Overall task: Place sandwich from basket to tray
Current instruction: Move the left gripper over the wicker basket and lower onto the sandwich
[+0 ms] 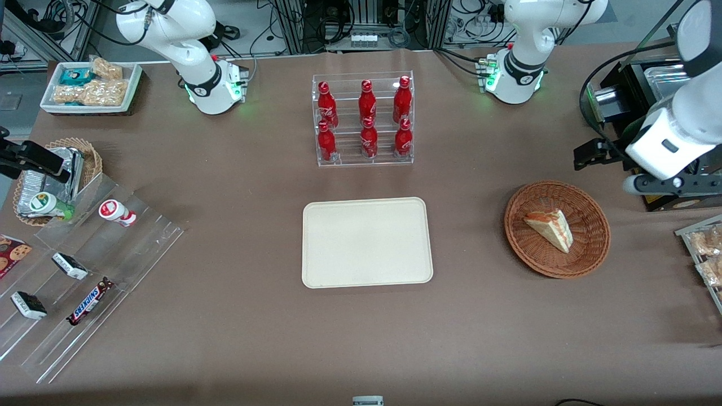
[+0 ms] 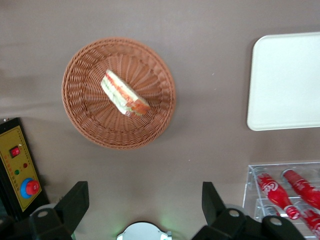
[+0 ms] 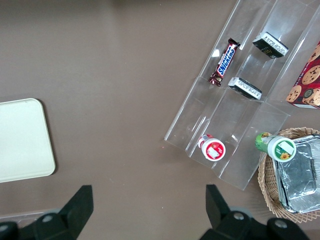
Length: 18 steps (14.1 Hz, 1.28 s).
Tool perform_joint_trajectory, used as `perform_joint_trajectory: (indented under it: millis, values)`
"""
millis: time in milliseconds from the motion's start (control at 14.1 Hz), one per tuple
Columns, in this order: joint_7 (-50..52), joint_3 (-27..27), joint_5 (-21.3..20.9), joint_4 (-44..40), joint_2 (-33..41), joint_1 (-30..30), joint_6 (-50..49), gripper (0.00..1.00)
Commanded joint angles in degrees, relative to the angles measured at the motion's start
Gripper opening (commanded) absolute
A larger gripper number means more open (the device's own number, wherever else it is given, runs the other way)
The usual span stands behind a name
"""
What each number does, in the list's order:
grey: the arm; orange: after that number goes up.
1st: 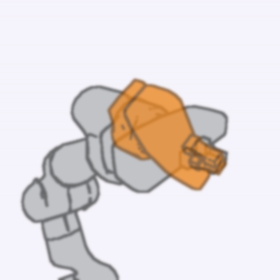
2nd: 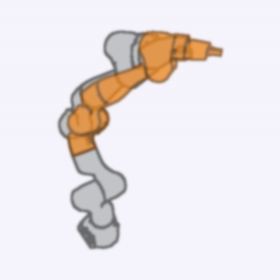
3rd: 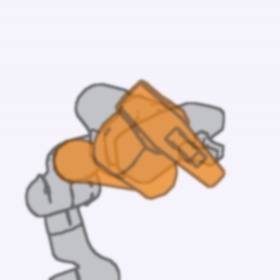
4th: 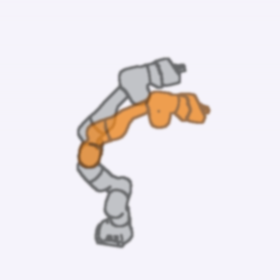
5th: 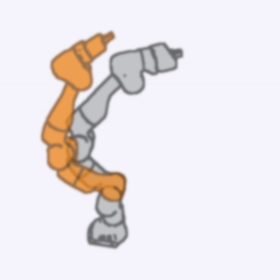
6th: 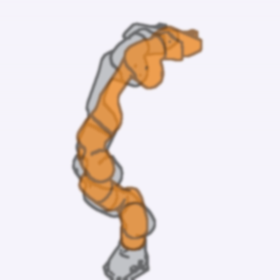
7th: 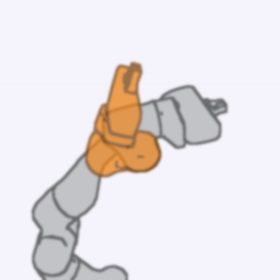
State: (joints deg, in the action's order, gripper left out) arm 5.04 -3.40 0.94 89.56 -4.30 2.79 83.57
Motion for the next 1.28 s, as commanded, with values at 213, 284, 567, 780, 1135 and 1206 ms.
perform_joint_trajectory:
  millis: [213,284,567,780,1135,1206]
  values:
    - [-0.39,0.76,-1.38,15.44,1.58,-0.32,11.85,1.0]
    - [0.05,0.85,-2.08,18.25,1.58,-0.59,15.01,1.0]
    - [6.79,1.03,-2.43,27.4,1.49,-2.95,26.88,1.0]
    - [19.78,1.03,-2.43,33.99,1.23,-4.63,36.81,1.0]
    - [45.55,1.2,-2.43,37.0,-4.21,-4.63,49.22,1.0]
    - [48.37,1.2,-2.43,37.09,-5.27,-4.63,50.89,1.0]
